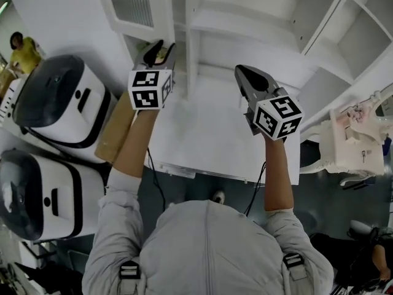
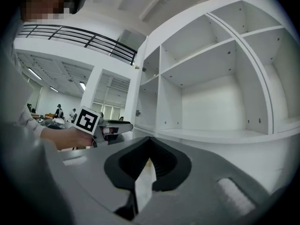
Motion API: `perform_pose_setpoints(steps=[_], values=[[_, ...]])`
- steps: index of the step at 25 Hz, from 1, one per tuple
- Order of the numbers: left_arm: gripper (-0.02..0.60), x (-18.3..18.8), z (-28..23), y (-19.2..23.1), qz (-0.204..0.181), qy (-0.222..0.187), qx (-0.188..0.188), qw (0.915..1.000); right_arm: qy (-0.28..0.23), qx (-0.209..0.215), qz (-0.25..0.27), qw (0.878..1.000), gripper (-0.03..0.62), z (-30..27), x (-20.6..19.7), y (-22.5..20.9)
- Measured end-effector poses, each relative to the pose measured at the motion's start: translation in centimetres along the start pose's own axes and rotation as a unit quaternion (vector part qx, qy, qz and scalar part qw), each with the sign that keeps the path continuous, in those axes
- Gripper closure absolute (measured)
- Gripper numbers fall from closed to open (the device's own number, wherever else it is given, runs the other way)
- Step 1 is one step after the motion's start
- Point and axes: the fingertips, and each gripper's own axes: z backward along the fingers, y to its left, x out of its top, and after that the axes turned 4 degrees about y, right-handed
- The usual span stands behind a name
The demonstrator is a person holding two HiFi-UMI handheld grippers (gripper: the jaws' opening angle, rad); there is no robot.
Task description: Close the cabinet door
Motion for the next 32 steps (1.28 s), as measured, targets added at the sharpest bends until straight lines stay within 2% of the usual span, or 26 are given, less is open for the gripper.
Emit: perform_pose_setpoints(steps=[8,21,23,29,32], values=[[0.44,0.3,-4.6,-0.7,0.008,0.002,-0.007,0.9999,0.01,-0.041,-0.004,0.999,0.592,0.8,-0.9,-4.5],[0.459,0.2,-9.2,-0.1,0.004,0.008,0.014,0.9999,0.02,-0.055,-0.004,0.998,0.592,0.0,-1.6,-7.7],[0.486,0.2,-9.7,0.1,0.003,0.011,0.019,0.9998,0.019,-0.057,-0.005,0.998,0.592,0.1,-1.5,-8.1],[0.502,0.1,-9.9,0.3,-0.003,0.015,0.027,0.9995,0.02,-0.059,-0.011,0.998,0.592,0.7,-1.9,-8.6],[0.501,0.1,-10.0,0.0,0.004,0.015,0.018,0.9997,0.02,-0.059,-0.012,0.998,0.592,1.1,-1.9,-8.7]])
